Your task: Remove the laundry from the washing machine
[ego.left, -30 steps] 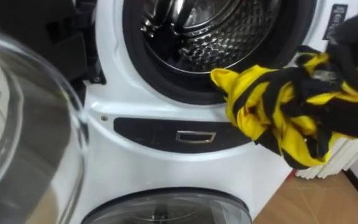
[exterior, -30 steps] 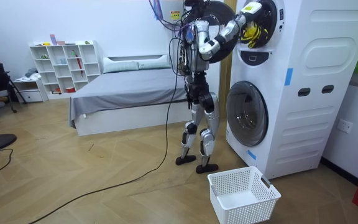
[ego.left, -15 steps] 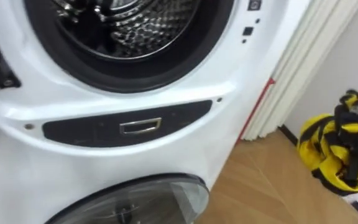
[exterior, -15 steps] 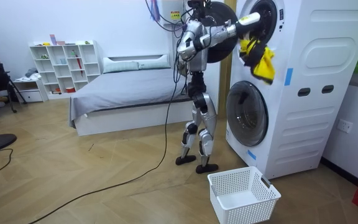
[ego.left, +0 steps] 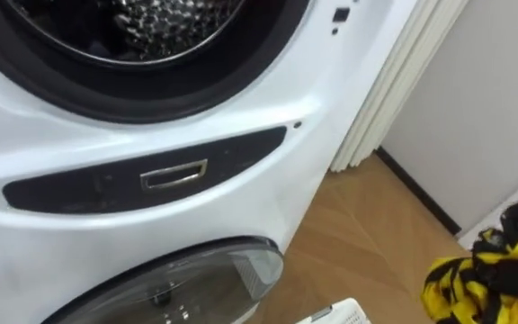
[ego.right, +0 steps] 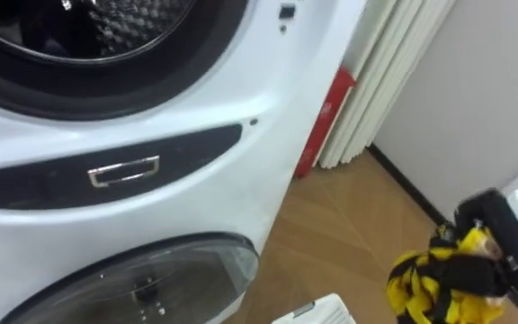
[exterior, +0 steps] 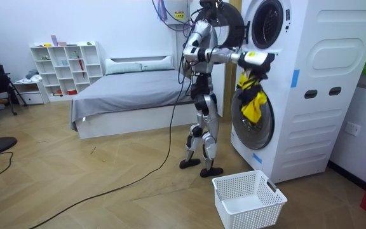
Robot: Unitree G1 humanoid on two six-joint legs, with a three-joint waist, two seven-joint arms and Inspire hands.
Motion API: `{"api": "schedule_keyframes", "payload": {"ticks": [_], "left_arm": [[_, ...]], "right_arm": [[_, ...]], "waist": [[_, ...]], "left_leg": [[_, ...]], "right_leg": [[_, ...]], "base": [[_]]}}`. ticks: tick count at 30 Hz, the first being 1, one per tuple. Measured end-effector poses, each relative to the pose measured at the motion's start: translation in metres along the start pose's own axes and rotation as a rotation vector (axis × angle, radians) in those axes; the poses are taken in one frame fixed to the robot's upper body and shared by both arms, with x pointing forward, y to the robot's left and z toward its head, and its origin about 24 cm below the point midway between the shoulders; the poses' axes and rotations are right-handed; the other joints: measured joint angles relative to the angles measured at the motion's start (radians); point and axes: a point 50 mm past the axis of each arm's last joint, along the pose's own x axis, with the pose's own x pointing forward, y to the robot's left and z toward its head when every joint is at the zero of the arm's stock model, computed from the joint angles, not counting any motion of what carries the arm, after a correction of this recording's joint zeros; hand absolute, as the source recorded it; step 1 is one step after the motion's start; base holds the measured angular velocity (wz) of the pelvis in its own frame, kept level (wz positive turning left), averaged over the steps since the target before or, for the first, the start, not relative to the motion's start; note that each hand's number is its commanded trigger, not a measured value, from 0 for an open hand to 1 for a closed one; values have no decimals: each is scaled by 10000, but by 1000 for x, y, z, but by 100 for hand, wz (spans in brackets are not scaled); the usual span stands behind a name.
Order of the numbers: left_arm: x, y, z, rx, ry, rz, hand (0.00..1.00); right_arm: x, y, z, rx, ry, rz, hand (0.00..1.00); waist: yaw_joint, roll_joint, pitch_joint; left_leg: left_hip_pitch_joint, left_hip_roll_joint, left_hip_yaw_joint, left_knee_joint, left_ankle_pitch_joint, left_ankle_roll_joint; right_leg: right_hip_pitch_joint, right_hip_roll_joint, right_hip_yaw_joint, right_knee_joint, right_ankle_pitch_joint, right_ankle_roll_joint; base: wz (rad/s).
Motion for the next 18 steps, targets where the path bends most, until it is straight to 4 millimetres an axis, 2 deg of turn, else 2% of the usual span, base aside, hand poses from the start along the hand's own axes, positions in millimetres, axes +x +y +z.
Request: {"api": "schedule_keyframes", "payload": {"ticks": [2,3,5,8,11,13,15,18], "left_arm": [[1,-1,4,-134,-88,-23,0],[1,-1,6,-360,-120,-51,0],[1,-1,7,-428,-150,-37,0],[1,-2,8,-444,-164,-65,0],[1,-8,15,-127,-357,-224,0],[1,-15,18,46,-462,-375,0],[0,-27,21,267,-639,-590,0],[0,-31,21,-65,-656,-646,0]], "right_arm": [[4,2,-5,18,232,38,100],[8,5,-9,8,435,67,100],[14,12,-16,5,809,169,100],[23,28,-26,-87,1324,315,100],[31,47,-31,-224,1603,374,100],[29,59,-39,-426,1959,707,100],[28,72,-52,-732,2494,977,100],[22,92,-65,-939,3066,1404,100]], "waist": [[-30,213,70],[-53,349,25],[-47,469,27],[-2,549,45],[7,619,44],[164,775,43],[258,1080,36],[365,1327,18]], "left_leg": [[-237,-38,42,21,-1,3],[-427,-41,111,41,-1,5],[-644,-41,145,133,0,5],[-1018,-25,114,421,1,3],[-1612,-22,-132,686,1,4],[-1784,-13,-162,724,1,4],[-2075,-39,-345,850,2,7],[-2351,-49,-356,879,12,5]], "right_leg": [[-234,-6,53,23,18,17],[-436,3,105,26,45,23],[-678,29,201,113,50,20],[-956,36,237,155,76,-22],[-1419,11,275,137,218,-36],[-1559,11,267,110,255,-52],[-1782,-21,282,147,259,-44],[-2063,-31,278,224,296,-51]], "base": [[-14],[-16],[-15],[-5],[0],[5],[9],[7]]}}
